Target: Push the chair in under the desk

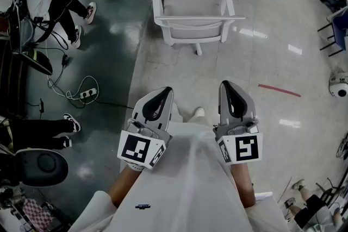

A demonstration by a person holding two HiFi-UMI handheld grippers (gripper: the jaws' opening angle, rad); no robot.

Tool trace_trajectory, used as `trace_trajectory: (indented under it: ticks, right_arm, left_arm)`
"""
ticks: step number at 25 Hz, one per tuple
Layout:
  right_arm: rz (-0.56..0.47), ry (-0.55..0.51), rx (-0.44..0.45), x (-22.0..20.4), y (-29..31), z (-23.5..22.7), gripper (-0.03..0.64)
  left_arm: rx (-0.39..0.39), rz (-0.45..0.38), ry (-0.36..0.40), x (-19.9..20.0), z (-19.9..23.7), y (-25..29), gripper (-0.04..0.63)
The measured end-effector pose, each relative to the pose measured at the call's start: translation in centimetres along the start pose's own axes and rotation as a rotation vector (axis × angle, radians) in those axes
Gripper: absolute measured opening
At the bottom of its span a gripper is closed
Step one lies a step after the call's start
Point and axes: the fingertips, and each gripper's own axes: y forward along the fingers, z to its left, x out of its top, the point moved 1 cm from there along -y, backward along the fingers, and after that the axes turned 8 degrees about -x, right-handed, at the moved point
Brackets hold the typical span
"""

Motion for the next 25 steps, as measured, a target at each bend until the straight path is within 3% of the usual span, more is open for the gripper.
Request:
trace_trajectory:
  ticks: [16, 21, 25]
  right_arm:
    - [-0.030, 0.035, 0.011, 0.9, 2.5, 3.6, 0.011]
    - [-0.062, -0.036, 0.010, 2.1, 4.0, 6.2, 0.011]
    - [-0.054, -0.034, -0.035, 2.1, 5.0, 5.9, 0.011]
  left_arm:
    - [0.042, -0.001, -0.059, -0.7, 5.6, -2.8, 0.008]
    - [0.023, -0.010, -0.077, -0.5, 8.3, -3.6, 0.008]
    - [-0.013, -0.001, -0.079, -0.3, 9.6, -3.1, 0.008]
